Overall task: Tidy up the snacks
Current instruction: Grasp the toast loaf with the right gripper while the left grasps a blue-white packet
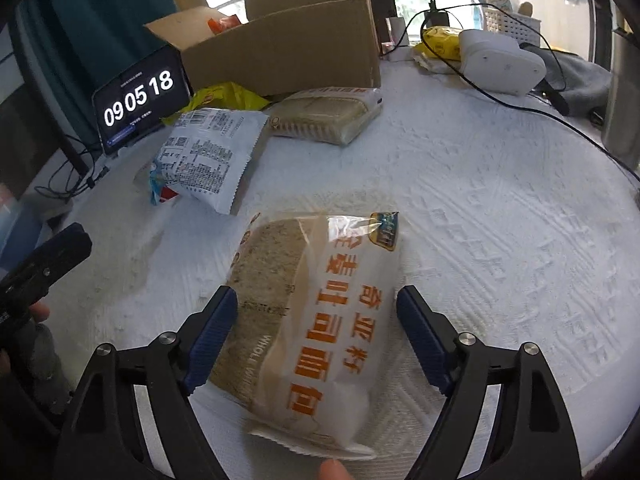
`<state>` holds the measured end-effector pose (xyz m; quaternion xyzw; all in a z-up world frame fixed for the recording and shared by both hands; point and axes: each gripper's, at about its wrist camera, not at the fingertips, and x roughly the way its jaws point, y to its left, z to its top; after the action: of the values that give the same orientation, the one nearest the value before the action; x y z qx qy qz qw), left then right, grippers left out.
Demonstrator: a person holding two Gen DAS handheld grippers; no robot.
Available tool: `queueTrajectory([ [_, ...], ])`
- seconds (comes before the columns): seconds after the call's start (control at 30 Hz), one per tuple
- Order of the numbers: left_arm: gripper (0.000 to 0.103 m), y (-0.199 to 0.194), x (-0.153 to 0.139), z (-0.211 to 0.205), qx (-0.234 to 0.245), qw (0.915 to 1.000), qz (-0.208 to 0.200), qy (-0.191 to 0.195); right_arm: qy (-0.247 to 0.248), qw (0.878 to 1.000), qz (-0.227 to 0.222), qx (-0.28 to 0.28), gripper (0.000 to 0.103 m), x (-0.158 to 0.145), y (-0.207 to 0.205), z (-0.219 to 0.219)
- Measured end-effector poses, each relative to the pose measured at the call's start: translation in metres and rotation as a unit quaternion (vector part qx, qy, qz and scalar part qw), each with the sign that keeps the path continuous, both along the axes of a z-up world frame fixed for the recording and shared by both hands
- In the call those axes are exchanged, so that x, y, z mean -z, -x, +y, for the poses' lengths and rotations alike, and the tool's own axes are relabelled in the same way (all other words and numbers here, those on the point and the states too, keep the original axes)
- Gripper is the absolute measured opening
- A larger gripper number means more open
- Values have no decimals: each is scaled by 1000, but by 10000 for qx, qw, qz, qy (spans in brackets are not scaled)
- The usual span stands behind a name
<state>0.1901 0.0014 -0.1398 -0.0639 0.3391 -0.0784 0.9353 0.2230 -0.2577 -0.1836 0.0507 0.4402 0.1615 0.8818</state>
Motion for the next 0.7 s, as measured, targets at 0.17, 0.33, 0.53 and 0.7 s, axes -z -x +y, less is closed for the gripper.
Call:
queueTrajectory([
  [0.17,93,-5,-2,1,-34,10000,19,-20,60,9999,-28,-96,68,-1,2,14],
  [0.33,93,-16,-7,-5,-23,9998,21,-190,-125,9995,-154,-230,36,-8,-1,10],
  [0.53,93,-35,-20,-19,38,9989,-88,-455,12,9983,-555,-178,27,-27,-5,0],
  [0.7,93,-62,-27,-37,88,9980,-100,-612,98,9960,-875,136,26,-48,-18,-29],
])
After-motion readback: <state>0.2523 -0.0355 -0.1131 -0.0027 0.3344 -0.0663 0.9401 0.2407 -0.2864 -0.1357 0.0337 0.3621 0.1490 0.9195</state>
